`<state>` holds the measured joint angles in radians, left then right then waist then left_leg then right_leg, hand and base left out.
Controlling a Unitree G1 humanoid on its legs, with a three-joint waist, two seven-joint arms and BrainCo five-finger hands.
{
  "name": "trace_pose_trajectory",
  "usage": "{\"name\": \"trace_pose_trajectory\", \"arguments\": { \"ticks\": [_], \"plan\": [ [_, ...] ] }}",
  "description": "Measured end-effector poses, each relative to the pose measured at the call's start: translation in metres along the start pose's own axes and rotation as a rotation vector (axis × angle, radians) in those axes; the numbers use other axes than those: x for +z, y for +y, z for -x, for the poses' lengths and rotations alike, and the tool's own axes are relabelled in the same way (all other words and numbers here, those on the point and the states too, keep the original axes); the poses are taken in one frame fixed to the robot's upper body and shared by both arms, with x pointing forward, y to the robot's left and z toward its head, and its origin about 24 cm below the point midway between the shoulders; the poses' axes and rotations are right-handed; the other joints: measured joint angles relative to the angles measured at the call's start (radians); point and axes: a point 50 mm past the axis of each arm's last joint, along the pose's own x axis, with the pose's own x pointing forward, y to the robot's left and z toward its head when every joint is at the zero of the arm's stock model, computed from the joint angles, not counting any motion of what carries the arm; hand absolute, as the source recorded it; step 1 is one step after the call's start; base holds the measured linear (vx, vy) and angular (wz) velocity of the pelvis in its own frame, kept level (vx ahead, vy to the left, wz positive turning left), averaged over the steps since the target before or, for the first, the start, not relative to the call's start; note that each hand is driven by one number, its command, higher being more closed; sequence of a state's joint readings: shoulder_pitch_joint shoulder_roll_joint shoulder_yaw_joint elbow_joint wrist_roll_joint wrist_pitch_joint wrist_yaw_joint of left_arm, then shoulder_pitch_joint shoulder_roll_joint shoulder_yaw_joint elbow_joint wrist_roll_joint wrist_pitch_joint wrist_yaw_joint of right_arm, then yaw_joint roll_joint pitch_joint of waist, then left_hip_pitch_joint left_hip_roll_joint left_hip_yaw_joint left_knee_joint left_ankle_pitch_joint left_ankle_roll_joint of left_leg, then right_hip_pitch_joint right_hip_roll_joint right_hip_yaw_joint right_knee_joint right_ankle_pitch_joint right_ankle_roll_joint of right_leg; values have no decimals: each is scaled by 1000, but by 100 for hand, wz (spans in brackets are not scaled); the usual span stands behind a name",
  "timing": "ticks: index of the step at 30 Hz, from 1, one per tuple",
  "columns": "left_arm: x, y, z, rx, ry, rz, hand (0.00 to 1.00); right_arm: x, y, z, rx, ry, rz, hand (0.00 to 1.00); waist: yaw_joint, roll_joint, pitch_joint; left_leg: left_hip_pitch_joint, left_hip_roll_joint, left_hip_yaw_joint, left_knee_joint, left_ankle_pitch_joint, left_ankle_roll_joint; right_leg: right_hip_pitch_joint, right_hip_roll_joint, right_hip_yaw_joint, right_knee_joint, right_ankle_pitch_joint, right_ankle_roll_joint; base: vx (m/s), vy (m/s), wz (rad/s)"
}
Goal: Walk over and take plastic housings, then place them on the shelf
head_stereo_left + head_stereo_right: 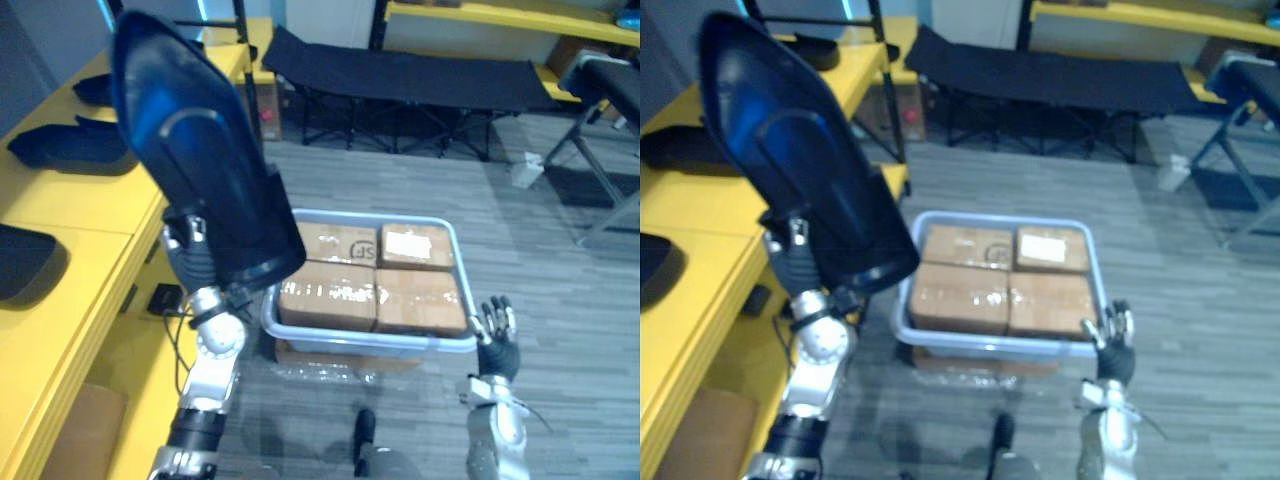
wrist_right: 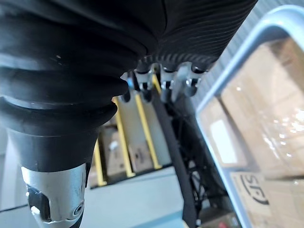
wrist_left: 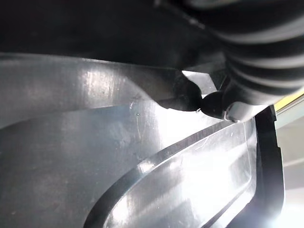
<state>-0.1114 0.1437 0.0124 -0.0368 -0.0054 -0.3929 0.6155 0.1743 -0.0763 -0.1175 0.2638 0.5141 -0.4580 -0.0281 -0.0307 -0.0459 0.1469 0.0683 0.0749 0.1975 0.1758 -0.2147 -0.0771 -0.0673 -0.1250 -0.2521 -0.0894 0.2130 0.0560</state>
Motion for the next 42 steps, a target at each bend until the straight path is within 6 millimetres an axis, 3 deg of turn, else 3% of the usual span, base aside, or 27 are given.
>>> {"name": "trace_pose_trajectory", "arguments": {
  "ticks": [8, 16, 19, 24, 31, 32, 35, 40, 41, 42],
  "plan": [
    [19, 29, 8, 44, -21, 62, 100, -17, -18, 10, -96, 85, 30, 0, 10, 40, -37, 3, 13, -34, -9, 3, -6, 19, 3, -45, 0, -12, -2, 21, -12, 11],
    [23, 62, 17, 131, 1, 57, 100, -47, -26, 25, -86, 247, 40, 0, 46, 37, -59, 3, 11, -91, -17, 6, -8, 49, 0, -107, 0, -11, -2, 40, 1, 21],
    [29, 73, 18, 174, -19, 29, 100, -52, -14, 24, -10, 264, 34, 0, 63, 35, -60, 0, 5, -124, -18, 8, -4, 68, -8, -143, 0, -20, 0, -2, 0, 33],
    [41, 107, 24, 293, -64, -106, 100, -60, 30, 13, 223, 289, 57, 0, 140, 27, -68, -52, -10, -223, -26, 36, -2, 77, -22, -246, 0, -36, 5, -5, -24, 62],
    [51, 178, 70, 620, 0, -340, 100, -71, 76, 8, 491, 336, 128, 0, 281, 20, -75, -70, -35, -400, -46, 66, -5, 159, -39, -415, 8, -64, 22, 54, -20, 85],
    [84, 218, 110, 815, -83, -464, 100, -82, 119, 16, 674, 382, 130, 0, 397, -5, -78, -73, -55, -479, -37, 60, -1, 207, -50, -485, 9, -107, 42, 91, -9, 95],
    [84, 216, 107, 785, -88, -454, 100, -82, 120, 15, 674, 377, 131, 0, 402, -24, -59, -86, -58, -488, -18, 46, 0, 208, -48, -495, 10, -108, 44, 119, -3, 36],
    [84, 214, 105, 751, -92, -446, 100, -79, 123, 11, 662, 364, 131, 0, 397, -18, -37, -91, -71, -502, 0, 31, 8, 233, -55, -525, 10, -115, 52, 63, 12, 20],
    [82, 210, 103, 723, -97, -429, 100, -79, 120, 10, 648, 364, 135, 0, 385, -22, -33, -110, -82, -503, 11, 31, 17, 251, -64, -571, 11, -119, 60, 66, 27, 108],
    [79, 205, 99, 693, -99, -405, 100, -78, 116, 8, 626, 358, 141, 0, 355, -26, -27, -147, -74, -428, 32, 36, 48, 270, -74, -632, 12, -121, 62, 74, 45, 182]
  ]
}}
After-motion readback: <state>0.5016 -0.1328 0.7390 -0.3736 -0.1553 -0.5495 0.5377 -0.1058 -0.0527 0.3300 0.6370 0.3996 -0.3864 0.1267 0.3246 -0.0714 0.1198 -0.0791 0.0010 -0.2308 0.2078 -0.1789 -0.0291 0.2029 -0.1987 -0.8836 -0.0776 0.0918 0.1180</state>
